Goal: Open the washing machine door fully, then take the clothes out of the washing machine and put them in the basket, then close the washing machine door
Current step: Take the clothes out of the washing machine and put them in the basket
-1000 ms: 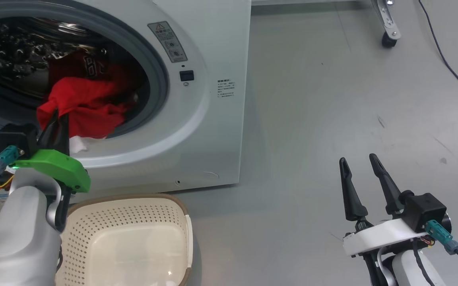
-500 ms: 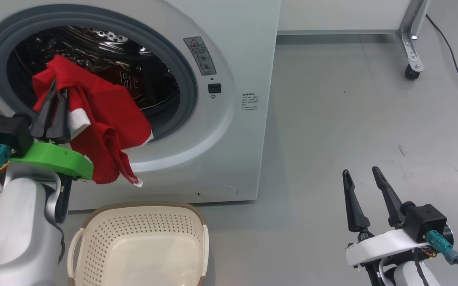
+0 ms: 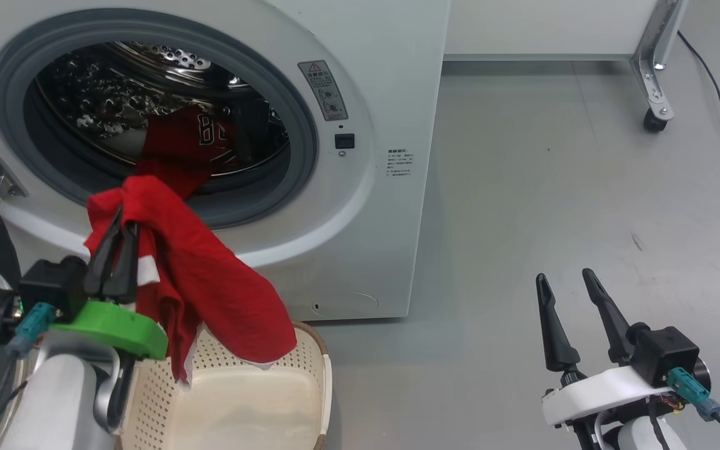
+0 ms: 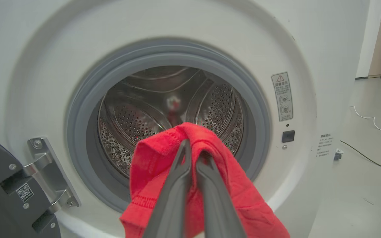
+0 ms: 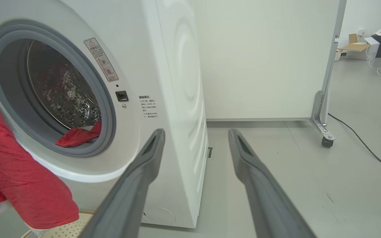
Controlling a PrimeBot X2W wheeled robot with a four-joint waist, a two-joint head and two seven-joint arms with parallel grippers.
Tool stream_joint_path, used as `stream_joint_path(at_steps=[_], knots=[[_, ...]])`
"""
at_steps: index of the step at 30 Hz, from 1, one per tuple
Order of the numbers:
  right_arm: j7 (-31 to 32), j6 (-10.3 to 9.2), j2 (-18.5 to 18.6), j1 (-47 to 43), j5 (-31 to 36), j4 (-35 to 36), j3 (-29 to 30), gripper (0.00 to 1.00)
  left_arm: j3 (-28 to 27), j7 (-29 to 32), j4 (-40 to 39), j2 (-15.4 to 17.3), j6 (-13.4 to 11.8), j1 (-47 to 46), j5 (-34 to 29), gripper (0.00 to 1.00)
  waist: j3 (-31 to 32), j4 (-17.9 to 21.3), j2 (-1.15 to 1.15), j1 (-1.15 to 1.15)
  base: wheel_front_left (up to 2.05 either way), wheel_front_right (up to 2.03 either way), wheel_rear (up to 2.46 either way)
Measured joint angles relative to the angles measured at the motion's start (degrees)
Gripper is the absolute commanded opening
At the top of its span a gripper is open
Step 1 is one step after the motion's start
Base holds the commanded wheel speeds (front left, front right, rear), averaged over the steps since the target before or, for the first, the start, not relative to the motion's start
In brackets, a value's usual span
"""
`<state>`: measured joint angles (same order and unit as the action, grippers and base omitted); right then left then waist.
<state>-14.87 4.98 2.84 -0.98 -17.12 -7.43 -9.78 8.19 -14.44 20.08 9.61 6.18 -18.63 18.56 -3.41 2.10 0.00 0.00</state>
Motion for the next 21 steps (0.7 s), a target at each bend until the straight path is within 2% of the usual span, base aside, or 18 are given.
stream_joint_path(at_steps=[9,21], knots=[[0.0,0.25,0.0,-0.2,0.8,0.4,-0.5,1.0,1.2,0.0,2.6,1.0,0.2,6.0,-0.5,0.0,-2.4,0.5,0.0,0.0,0.0,0.0,0.0],[0.0,0.26,0.0,2.2,2.3,1.9,-1.4,1.0,3.1,2.6,9.7,2.1,0.2,6.9,-2.0,0.0,-9.0,2.0,0.0,0.0,0.0,0.0,0.0]])
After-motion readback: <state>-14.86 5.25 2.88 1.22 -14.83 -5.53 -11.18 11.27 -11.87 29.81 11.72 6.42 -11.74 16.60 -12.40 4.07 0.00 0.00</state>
